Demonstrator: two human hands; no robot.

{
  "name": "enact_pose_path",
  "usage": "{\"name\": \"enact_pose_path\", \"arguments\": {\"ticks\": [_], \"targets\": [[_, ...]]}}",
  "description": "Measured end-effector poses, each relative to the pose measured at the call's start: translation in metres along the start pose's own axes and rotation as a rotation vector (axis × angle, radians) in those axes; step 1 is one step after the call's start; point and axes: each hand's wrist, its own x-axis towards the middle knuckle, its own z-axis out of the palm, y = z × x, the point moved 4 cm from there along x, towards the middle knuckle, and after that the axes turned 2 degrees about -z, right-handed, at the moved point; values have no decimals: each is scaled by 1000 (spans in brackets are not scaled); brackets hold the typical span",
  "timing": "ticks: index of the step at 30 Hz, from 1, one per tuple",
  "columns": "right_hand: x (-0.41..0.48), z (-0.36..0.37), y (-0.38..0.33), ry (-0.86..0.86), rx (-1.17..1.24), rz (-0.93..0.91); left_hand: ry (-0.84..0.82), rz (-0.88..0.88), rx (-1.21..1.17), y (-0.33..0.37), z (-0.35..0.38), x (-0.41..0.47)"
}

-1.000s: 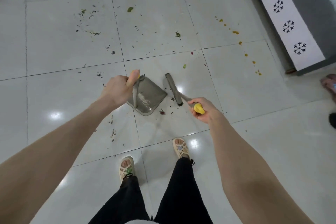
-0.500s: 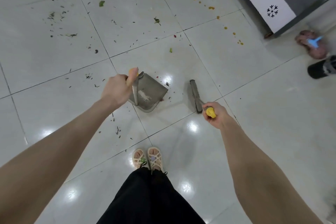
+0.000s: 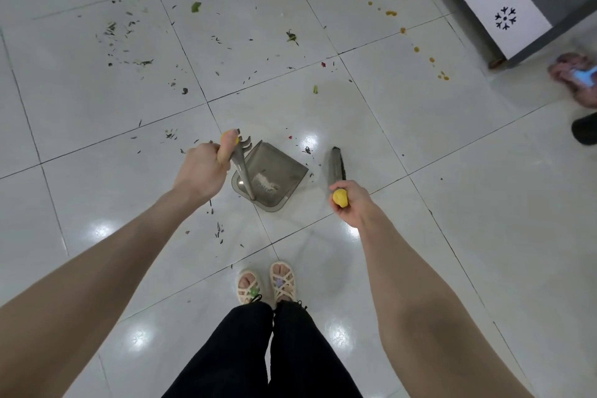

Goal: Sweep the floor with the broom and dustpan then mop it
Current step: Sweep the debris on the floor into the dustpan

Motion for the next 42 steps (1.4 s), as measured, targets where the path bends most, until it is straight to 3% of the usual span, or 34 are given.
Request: {"name": "enact_pose_path", "arguments": {"ticks": [13, 27, 42], "targets": [[-28, 98, 33, -103, 138, 28, -32, 44, 66, -55, -78, 41], [-148, 173, 210, 249, 453, -134, -304, 422, 256, -139, -172, 35], [-219, 199, 373, 368, 587, -79, -396, 588, 271, -218, -192, -23]]}}
